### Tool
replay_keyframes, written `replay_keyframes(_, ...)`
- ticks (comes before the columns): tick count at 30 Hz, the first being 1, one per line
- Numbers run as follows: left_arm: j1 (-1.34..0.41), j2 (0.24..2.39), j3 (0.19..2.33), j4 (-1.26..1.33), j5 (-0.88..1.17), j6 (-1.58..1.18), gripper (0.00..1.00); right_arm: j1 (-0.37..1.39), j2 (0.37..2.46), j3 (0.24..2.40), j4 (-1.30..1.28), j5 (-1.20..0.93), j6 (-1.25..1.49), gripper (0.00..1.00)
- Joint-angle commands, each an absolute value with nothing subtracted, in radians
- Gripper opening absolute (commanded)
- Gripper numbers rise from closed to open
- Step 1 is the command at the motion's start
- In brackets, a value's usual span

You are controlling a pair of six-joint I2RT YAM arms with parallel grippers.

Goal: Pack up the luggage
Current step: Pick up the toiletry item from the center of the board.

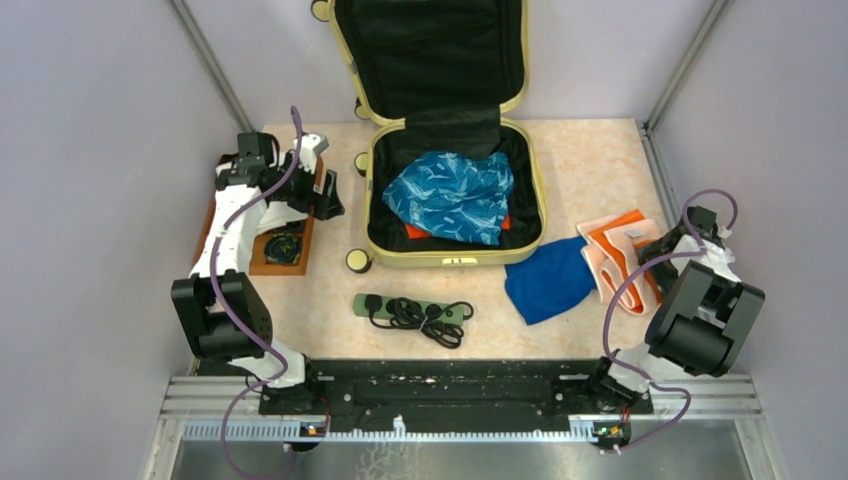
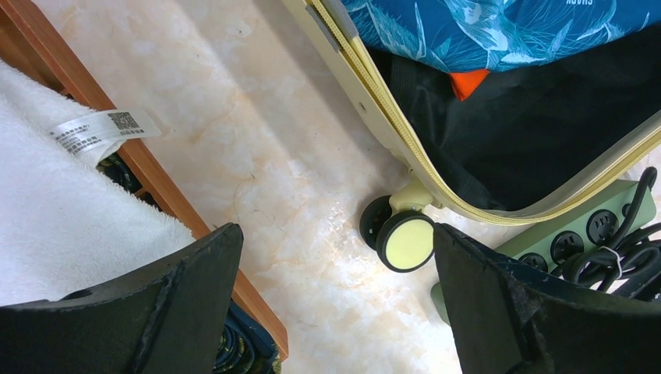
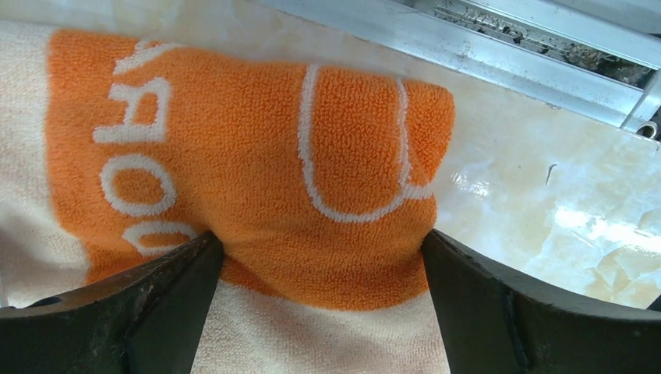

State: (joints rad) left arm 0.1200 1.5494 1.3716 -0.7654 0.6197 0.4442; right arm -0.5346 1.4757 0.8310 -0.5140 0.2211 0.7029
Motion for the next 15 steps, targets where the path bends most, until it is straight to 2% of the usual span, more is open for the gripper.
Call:
replay_keyframes(1,0.11,1.545,1.416,-0.767,0.62,0.437,0.98,-0.544,1.528,0.823,-0.493,0.291,0.727,0.99)
replay_keyframes(4,0.107,1.544,1.419,-0.77,0.608,0.438,0.98,-0.544,1.518,0.817,-0.509,0.301,0.737,0.99)
replay_keyframes(15,0.105,1.559,1.446,-0.783,0.6,0.441,0.98,-0.544,1.263,0.815,-0.578,0.308,0.754,0.98)
